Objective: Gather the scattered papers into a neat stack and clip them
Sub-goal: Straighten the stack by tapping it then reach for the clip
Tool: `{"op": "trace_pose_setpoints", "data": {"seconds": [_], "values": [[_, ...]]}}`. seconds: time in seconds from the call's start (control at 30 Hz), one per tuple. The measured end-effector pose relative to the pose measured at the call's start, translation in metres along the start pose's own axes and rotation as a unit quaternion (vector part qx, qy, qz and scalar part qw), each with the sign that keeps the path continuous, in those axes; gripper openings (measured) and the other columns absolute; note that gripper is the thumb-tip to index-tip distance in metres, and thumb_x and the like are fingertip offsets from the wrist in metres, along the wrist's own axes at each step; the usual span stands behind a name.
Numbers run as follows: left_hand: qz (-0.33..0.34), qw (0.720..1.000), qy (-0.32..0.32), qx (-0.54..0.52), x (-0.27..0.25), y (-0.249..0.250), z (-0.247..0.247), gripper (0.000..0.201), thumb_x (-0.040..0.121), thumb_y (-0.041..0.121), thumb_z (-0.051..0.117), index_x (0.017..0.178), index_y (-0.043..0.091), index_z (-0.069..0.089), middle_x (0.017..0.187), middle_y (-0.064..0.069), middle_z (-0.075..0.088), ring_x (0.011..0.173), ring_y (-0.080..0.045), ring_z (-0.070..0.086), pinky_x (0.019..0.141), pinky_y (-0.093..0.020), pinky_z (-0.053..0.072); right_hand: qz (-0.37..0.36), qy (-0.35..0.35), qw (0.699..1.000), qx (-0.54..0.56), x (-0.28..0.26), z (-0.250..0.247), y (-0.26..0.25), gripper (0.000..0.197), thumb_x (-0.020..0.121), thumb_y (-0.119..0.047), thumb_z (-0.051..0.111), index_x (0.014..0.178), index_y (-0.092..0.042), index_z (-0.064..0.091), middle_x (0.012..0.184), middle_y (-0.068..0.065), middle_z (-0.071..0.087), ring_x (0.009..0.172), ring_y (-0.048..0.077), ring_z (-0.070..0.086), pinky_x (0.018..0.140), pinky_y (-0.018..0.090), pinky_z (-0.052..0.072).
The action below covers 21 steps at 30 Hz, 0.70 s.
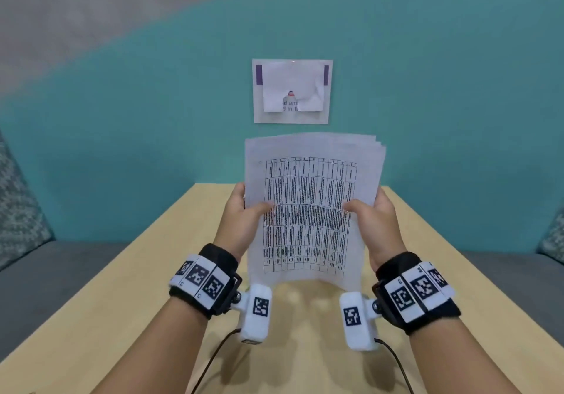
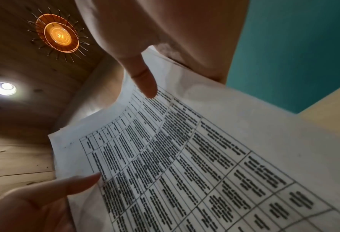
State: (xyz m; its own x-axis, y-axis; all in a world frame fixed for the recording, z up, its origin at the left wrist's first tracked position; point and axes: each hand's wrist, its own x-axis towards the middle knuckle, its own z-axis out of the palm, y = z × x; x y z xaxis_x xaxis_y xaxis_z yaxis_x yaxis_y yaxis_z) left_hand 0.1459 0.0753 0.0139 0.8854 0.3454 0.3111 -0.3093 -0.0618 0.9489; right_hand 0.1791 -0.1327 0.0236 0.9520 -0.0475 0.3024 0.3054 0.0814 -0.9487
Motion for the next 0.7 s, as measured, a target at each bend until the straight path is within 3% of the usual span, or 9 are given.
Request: {"op": "trace_pose_setpoints", "data": {"seconds": [0.13, 0.23, 0.27, 0.37, 0.47, 0.6, 0.7], "values": [[0.006, 1.000, -0.004, 0.005, -0.001, 0.000, 0.002, 0.034, 0.099, 0.001, 0.057, 0.125, 0.022, 0.060, 0.121, 0.003, 0.071, 0.110, -0.014, 0.068, 0.097, -0.032, 0.052, 0.000, 0.006, 1.000, -0.002, 0.000, 0.001, -0.001, 0.038, 0.087, 0.007, 0.050, 0.099, -0.029, 0.056, 0.108, -0.004, 0.069, 0.098, 0.018, 0.064, 0.086, 0.034, 0.051], [0.005, 1.000, 0.010, -0.009, -0.001, 0.003, 0.002, 0.032, 0.096, -0.002, 0.057, 0.114, 0.024, 0.063, 0.116, 0.003, 0.073, 0.106, -0.015, 0.069, 0.094, -0.032, 0.054, -0.007, 0.013, 1.000, 0.004, 0.001, 0.000, -0.005, 0.037, 0.087, 0.008, 0.048, 0.095, -0.027, 0.057, 0.101, -0.007, 0.069, 0.089, 0.014, 0.064, 0.076, 0.028, 0.051], [0.005, 1.000, 0.018, -0.015, -0.001, 0.004, 0.001, 0.034, 0.094, -0.004, 0.058, 0.113, 0.023, 0.063, 0.114, 0.003, 0.073, 0.104, -0.015, 0.069, 0.090, -0.030, 0.054, -0.005, 0.018, 1.000, 0.007, 0.002, -0.002, -0.005, 0.035, 0.086, 0.008, 0.048, 0.095, -0.025, 0.058, 0.099, -0.005, 0.069, 0.088, 0.016, 0.063, 0.076, 0.030, 0.051], [-0.007, 0.999, 0.020, -0.029, -0.001, 0.005, 0.000, 0.037, 0.092, -0.007, 0.055, 0.120, 0.017, 0.062, 0.111, 0.004, 0.073, 0.101, -0.015, 0.068, 0.081, -0.026, 0.051, 0.015, 0.017, 1.000, 0.010, 0.003, -0.005, -0.003, 0.035, 0.083, 0.010, 0.047, 0.095, -0.020, 0.058, 0.098, 0.000, 0.069, 0.093, 0.023, 0.062, 0.087, 0.039, 0.051], [-0.007, 1.000, 0.004, -0.027, -0.004, 0.005, 0.003, 0.040, 0.097, -0.004, 0.051, 0.128, 0.019, 0.059, 0.116, 0.008, 0.071, 0.104, -0.008, 0.067, 0.083, -0.021, 0.051, 0.020, -0.003, 1.000, -0.011, 0.002, -0.002, -0.003, 0.039, 0.085, 0.009, 0.045, 0.097, -0.026, 0.058, 0.102, -0.002, 0.069, 0.098, 0.023, 0.063, 0.093, 0.042, 0.050], [0.013, 0.999, 0.018, -0.026, -0.002, 0.013, 0.006, 0.037, 0.099, -0.001, 0.051, 0.129, 0.020, 0.058, 0.119, 0.007, 0.070, 0.107, -0.010, 0.067, 0.093, -0.027, 0.053, -0.023, 0.003, 0.999, -0.022, 0.000, 0.002, -0.012, 0.038, 0.089, 0.006, 0.044, 0.105, -0.027, 0.056, 0.103, -0.007, 0.068, 0.089, 0.012, 0.063, 0.079, 0.029, 0.052], [0.002, 0.999, 0.026, -0.026, 0.000, 0.012, 0.005, 0.032, 0.096, -0.002, 0.055, 0.122, 0.018, 0.059, 0.114, 0.003, 0.072, 0.102, -0.015, 0.068, 0.086, -0.030, 0.054, -0.019, 0.007, 1.000, -0.017, 0.000, 0.001, -0.014, 0.032, 0.088, 0.006, 0.046, 0.108, -0.019, 0.053, 0.100, -0.006, 0.065, 0.085, 0.013, 0.060, 0.071, 0.026, 0.048]]}}
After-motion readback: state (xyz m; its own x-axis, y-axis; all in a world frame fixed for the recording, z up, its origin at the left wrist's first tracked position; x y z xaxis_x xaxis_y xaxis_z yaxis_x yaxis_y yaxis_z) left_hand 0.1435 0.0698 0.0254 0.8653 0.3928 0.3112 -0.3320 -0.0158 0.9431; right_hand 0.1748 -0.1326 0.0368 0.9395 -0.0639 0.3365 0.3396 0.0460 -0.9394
